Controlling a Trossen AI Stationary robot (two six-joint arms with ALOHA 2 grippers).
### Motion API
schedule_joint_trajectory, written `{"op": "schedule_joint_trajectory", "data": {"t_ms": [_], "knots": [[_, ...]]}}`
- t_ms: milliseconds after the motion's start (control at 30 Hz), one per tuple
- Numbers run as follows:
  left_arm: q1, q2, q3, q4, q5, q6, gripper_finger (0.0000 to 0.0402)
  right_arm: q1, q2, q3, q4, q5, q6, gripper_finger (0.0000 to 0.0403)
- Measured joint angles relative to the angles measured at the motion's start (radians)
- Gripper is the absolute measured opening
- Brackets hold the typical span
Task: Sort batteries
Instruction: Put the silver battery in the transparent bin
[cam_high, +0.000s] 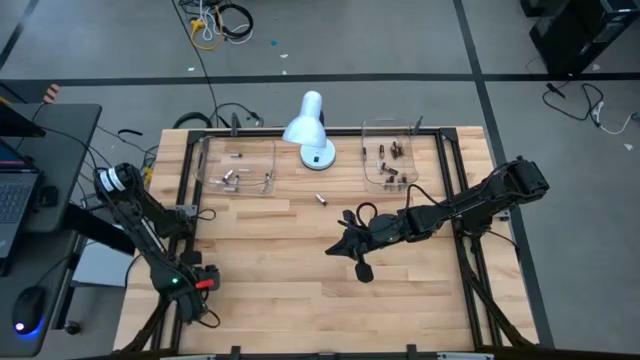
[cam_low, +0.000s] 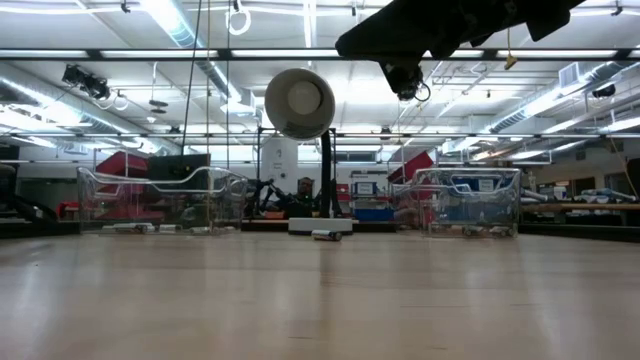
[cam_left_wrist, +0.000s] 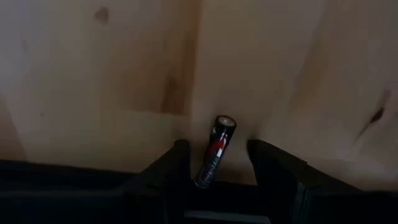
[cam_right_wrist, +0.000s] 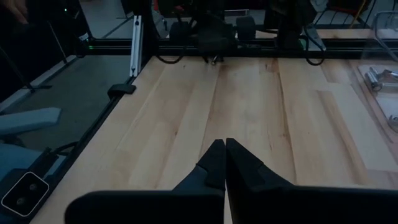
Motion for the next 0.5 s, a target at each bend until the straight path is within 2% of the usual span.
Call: {"op": "schedule_joint_trajectory", "data": {"t_ms": [300,500], "knots": [[-0.064,0.039,0.004,0.003,-0.071,0.003,0.0161,0.002,0.0,0.0,0.0,0.0,-0.011,0.0],[-0.076,0.039,0.004,0.009,-0.13,-0.022,0.0086,0.002,0.0,0.0,0.0,0.0,-0.025,0.0]]}}
